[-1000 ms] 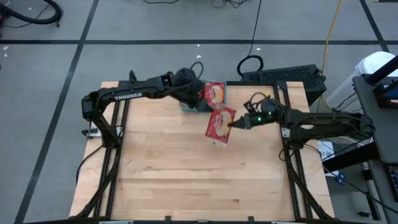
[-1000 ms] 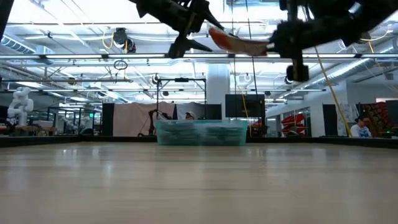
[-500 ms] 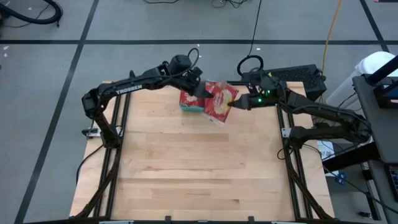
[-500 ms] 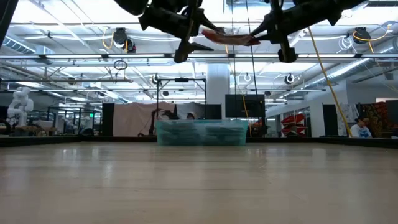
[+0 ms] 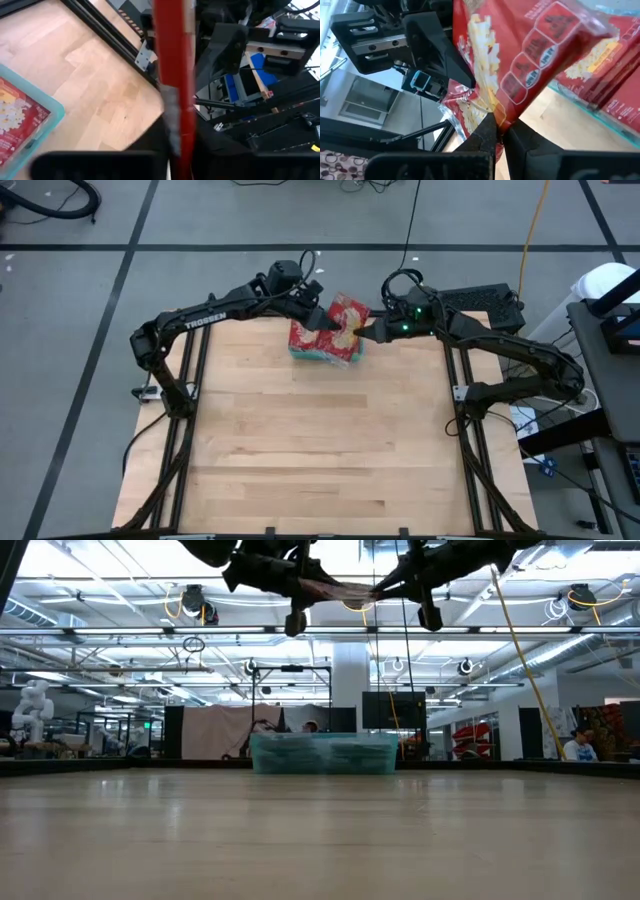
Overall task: Sort popcorn bags into baskets
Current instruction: Put the red popcorn bag into the blue bin
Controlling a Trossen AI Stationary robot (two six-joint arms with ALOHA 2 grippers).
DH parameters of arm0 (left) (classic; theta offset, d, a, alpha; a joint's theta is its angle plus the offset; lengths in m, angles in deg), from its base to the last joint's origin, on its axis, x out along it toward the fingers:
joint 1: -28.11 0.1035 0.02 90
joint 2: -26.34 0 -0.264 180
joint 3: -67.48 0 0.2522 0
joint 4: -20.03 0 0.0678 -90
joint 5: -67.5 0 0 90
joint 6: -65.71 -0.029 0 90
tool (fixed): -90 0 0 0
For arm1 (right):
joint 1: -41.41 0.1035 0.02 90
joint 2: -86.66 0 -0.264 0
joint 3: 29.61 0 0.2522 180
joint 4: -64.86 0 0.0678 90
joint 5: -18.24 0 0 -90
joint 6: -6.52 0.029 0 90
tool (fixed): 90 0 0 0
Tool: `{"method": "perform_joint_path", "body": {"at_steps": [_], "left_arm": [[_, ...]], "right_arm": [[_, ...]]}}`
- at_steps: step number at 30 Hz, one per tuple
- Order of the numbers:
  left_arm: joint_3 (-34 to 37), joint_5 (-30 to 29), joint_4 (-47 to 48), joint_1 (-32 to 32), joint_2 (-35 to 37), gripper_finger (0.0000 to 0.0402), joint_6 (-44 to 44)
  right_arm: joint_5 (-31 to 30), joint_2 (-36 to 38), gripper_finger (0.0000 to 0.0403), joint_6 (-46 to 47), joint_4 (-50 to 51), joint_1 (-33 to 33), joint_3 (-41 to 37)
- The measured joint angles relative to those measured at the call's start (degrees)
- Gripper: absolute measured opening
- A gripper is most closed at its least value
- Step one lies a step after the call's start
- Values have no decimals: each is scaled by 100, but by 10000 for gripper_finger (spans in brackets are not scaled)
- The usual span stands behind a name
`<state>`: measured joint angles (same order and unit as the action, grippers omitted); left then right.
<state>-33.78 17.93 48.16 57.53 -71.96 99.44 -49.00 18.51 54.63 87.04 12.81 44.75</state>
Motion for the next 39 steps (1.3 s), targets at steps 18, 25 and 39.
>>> {"method": "perform_joint_path", "body": {"at_steps": [18, 25, 39], "left_arm": [[0, 504, -2162, 773, 9, 21, 1279], [0, 163, -2172, 602, -39, 15, 1095], [0, 93, -2123, 1008, -155, 16, 1326]], "right_arm": [[117, 47, 208, 333, -1437, -1077, 0], [733, -214, 198, 390, -2073, -1406, -2], [2380, -801, 207, 877, -2757, -2159, -11]]}}
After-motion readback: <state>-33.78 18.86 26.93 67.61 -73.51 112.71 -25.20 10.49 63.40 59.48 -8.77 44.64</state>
